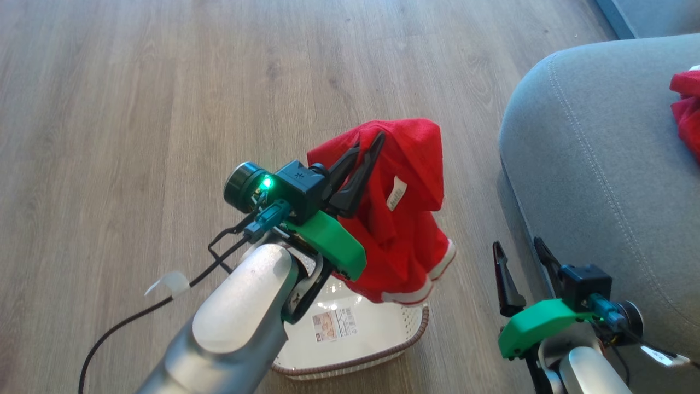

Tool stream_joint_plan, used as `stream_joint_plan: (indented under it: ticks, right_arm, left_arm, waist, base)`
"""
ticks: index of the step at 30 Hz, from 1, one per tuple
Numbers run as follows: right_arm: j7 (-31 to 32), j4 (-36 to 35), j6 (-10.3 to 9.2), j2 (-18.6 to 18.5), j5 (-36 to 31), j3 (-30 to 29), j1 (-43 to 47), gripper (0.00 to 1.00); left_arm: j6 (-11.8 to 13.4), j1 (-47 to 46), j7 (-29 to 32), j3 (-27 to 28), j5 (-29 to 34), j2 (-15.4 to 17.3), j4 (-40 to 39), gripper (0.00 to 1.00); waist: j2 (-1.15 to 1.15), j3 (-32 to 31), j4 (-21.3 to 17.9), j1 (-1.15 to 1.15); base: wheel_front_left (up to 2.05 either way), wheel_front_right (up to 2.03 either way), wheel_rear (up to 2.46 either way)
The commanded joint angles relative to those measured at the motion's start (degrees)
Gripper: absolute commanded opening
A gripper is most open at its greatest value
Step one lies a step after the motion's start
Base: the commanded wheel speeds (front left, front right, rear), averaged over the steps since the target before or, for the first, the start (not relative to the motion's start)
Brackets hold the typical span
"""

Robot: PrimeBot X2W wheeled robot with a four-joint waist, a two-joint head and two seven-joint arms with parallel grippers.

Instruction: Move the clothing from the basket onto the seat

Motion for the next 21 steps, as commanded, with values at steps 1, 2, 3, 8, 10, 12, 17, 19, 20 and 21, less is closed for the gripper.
stream_joint_plan:
  ticks: [1,2,3,8,10,12,17,19,20,21]
  right_arm:
    - [-0.27,-1.83,0.13,0.40,0.05,1.44,-1.10,1.00]
    - [-0.27,-1.89,0.13,0.40,0.01,1.56,-1.19,1.00]
    - [-0.27,-1.99,0.13,0.40,-0.06,1.71,-1.32,1.00]
    - [-0.27,-4.06,0.13,0.40,0.20,3.14,-2.47,1.00]
    - [-0.27,-5.94,0.13,0.40,0.57,4.22,-3.04,1.00]
    - [-0.27,-8.53,0.13,0.40,0.77,6.12,-3.80,1.00]
    - [-0.27,-16.00,0.13,0.15,1.77,13.58,-6.39,1.00]
    - [-0.27,-17.96,0.13,-0.43,1.82,16.48,-7.59,1.00]
    - [-0.27,-18.44,0.13,-0.65,2.06,17.97,-8.18,1.00]
    - [-0.27,-18.64,0.13,-0.99,2.09,19.43,-8.86,1.00]
  left_arm:
    - [0.42,-3.50,-0.53,2.21,-0.14,0.31,-2.19,0.00]
    - [0.44,-3.65,-0.53,2.17,0.04,0.31,-2.27,0.00]
    - [0.46,-3.76,-0.53,2.13,0.10,0.31,-2.34,0.00]
    - [0.58,-4.32,-0.53,2.23,-0.17,0.31,-2.60,0.00]
    - [0.63,-4.53,-0.53,2.20,-0.10,0.31,-2.62,0.00]
    - [0.60,-4.65,-0.53,2.14,-0.03,0.31,-2.63,0.00]
    - [0.41,-4.91,-0.53,1.61,-0.02,0.31,-2.58,0.00]
    - [0.35,-5.04,-0.53,1.26,-0.07,0.31,-2.58,0.00]
    - [0.32,-5.12,-0.53,1.08,-0.16,0.31,-2.57,0.00]
    - [0.29,-5.21,-0.53,0.91,-0.25,0.31,-2.58,0.00]
  waist:
    - [0.00,0.09,0.00,0.01]
    - [0.00,0.17,0.00,0.01]
    - [0.00,0.27,0.02,0.01]
    - [0.00,0.99,-0.07,0.01]
    - [0.00,1.28,-0.05,0.01]
    - [0.00,1.56,-0.05,0.01]
    - [0.00,2.29,0.32,0.01]
    - [0.00,2.54,0.52,0.01]
    - [0.00,2.64,0.67,0.01]
    - [0.00,2.75,0.82,0.01]
  base:
    - [0.00,0.00,0.00]
    - [0.00,0.00,0.00]
    - [0.00,0.00,0.00]
    - [0.00,0.00,0.00]
    - [0.00,0.00,0.00]
    - [0.00,0.00,0.00]
    - [0.00,0.00,0.00]
    - [0.00,0.00,0.00]
    - [0.00,0.00,0.00]
    - [0.00,0.00,0.00]
